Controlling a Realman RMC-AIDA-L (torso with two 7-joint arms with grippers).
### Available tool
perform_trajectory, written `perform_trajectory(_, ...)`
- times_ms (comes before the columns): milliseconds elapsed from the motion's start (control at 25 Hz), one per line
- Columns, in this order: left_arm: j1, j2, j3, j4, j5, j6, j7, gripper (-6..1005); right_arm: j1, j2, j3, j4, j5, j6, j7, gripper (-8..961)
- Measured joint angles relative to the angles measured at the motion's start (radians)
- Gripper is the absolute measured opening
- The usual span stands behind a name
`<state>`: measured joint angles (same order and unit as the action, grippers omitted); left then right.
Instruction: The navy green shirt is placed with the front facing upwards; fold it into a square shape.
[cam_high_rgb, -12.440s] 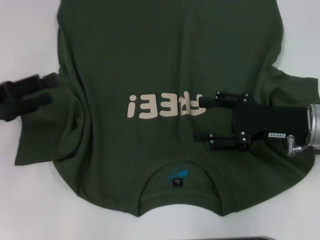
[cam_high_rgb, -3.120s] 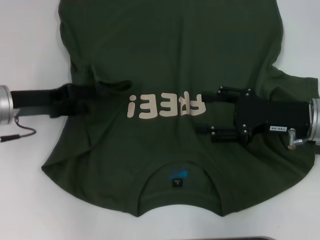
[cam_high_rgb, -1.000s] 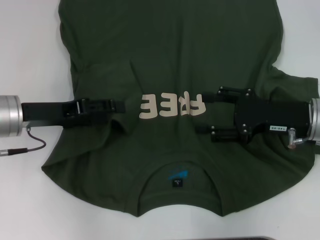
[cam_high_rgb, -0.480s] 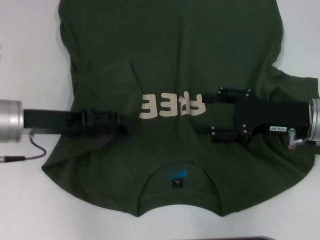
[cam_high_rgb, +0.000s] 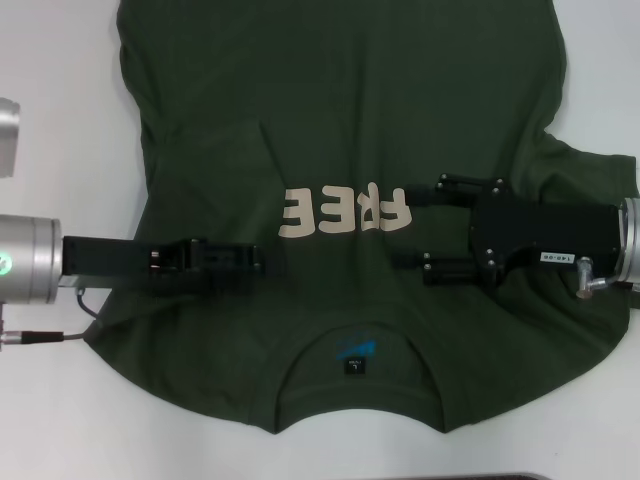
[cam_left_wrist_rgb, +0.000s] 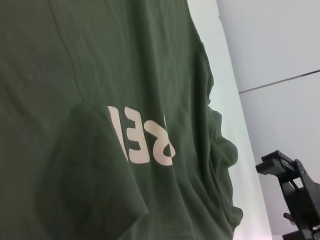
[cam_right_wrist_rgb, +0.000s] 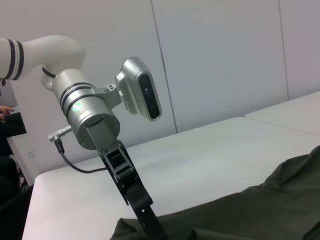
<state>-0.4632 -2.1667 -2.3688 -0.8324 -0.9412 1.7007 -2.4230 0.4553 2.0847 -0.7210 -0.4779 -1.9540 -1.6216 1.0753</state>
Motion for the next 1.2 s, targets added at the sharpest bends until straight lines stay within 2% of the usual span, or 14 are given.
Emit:
perform_trajectory(320,-0.013,-0.004,0.064,0.063,-0.013,-0.162,-0.005,843,0.0,0.0,0.0,-0.001,0.001,0.002,0.0,825)
perform_trajectory(680,-0.032,-0.005,0.095,0.09,-0.038,-0.246,-0.009,843,-0.004,-0.002,0.0,-0.01,0.004,0.002,0.001,825)
perform_trajectory(1040,-0.046,-0.005,0.147,0.088,-0.094,-0.257,-0.029,842,-0.003,-0.002,0.005,-0.01,0.004,0.004,0.002,825)
perform_trajectory(1200,-0.049,0.002,0.142,0.096,-0.162,-0.18,-0.004,842,-0.003,-0.002,0.006,-0.01,0.004,0.008,0.002,825)
